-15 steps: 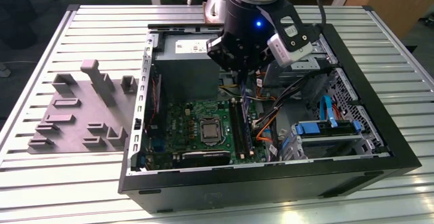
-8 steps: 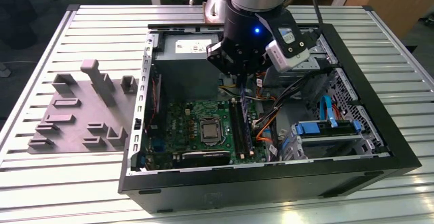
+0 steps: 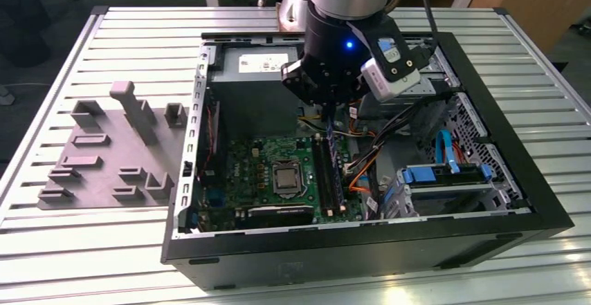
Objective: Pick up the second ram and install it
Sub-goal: 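Insert the second ram into the second slot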
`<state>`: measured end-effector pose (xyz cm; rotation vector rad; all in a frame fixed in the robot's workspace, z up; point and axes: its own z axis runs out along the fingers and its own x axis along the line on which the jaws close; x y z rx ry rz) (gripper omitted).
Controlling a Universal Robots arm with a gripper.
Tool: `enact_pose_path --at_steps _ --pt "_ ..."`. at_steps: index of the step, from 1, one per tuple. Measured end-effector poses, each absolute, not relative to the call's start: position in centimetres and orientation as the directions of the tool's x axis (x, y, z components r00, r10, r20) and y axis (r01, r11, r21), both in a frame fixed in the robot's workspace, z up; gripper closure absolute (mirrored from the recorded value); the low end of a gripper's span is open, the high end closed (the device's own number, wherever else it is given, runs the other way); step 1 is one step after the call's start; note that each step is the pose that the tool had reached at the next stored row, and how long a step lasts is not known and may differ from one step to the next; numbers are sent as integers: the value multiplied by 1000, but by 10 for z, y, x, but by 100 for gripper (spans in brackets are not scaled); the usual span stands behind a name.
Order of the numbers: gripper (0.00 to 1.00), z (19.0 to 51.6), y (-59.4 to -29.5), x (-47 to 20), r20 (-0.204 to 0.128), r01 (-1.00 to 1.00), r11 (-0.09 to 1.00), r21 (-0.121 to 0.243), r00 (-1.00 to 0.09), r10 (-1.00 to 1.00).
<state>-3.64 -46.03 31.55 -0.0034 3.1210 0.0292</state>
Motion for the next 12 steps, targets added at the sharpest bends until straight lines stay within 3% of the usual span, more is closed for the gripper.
enact_pose_path --at_steps 12 --pt "86 313 -460 -36 -20 -1 1000 18 -1000 -1"
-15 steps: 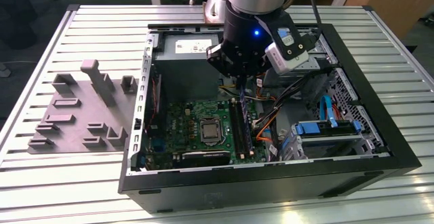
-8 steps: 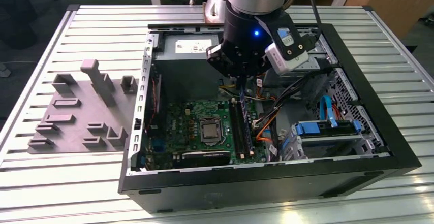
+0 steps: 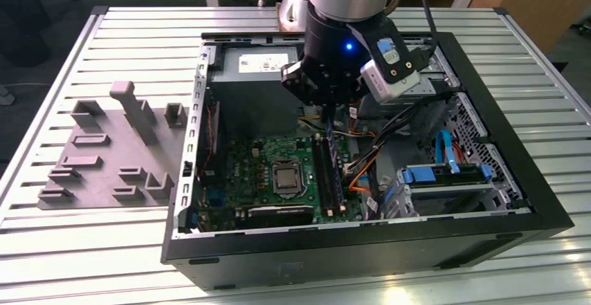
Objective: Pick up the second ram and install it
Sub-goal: 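Insert the second ram into the second slot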
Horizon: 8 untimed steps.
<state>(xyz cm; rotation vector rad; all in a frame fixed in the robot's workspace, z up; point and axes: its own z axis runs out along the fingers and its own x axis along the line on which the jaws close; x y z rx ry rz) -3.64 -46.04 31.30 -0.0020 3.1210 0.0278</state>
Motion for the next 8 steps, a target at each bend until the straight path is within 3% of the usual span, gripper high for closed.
enact_pose_path --at_steps 8 --pt "86 299 -461 -36 -18 -1 1000 18 -1000 -1"
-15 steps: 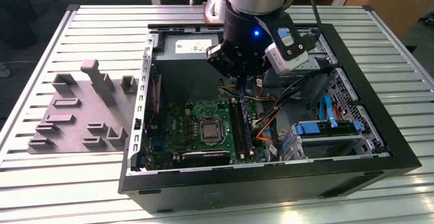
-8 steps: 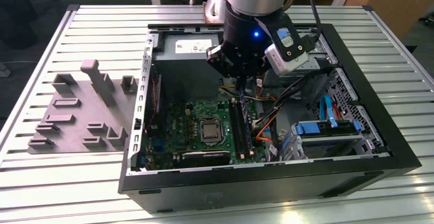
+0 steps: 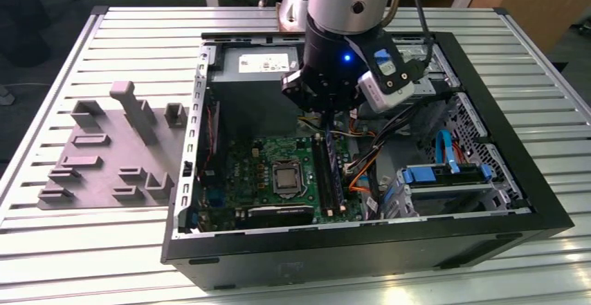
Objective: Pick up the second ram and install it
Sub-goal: 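Insert the second ram into the second slot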
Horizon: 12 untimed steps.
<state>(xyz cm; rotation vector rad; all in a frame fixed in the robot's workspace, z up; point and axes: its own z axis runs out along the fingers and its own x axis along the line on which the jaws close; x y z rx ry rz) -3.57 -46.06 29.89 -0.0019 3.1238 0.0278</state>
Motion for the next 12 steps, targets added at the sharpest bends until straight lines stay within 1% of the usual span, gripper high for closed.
enact_pose_path --at_steps 5,12 --pt "86 292 -462 -36 -16 -1 1000 18 -1000 -1" --pt "86 291 -462 -32 -15 -1 1000 18 -1000 -1"
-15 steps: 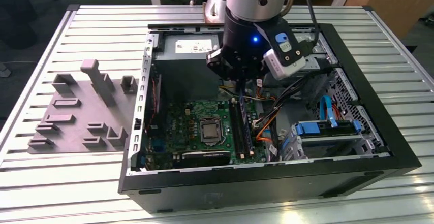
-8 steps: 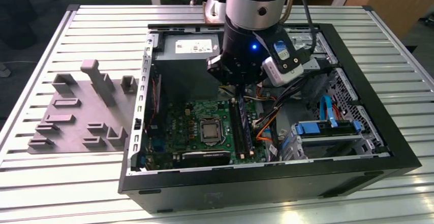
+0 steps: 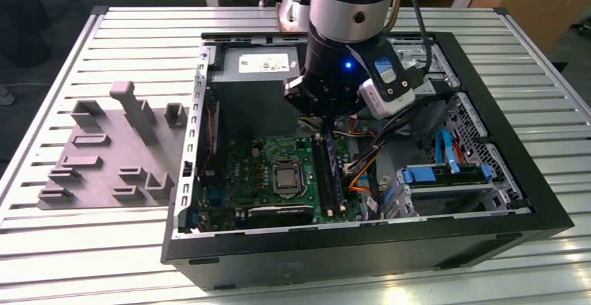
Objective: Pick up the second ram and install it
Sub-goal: 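Insert the second ram into the second slot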
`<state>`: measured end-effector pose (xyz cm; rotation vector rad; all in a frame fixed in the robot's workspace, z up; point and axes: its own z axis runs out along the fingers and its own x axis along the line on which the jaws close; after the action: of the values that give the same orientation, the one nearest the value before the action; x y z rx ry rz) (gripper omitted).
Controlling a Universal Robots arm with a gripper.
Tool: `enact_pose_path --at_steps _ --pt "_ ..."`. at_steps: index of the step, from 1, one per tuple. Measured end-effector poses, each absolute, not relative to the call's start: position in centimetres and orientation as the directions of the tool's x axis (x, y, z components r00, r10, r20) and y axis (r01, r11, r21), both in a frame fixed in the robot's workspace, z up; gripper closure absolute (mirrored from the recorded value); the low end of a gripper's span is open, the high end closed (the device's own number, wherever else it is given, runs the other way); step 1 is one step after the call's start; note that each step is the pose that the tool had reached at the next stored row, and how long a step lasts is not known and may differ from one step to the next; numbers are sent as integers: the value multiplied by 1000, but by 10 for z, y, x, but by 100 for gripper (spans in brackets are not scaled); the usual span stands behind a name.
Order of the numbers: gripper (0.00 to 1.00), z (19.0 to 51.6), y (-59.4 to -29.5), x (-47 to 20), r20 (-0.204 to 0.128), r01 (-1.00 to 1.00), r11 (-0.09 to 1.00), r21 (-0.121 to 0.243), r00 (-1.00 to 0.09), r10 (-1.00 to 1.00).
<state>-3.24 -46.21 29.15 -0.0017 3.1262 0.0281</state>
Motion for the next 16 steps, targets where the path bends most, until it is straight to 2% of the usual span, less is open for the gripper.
enact_pose_path --at_steps 16 --pt "86 270 -463 -30 -13 17 1000 18 -1000 17"
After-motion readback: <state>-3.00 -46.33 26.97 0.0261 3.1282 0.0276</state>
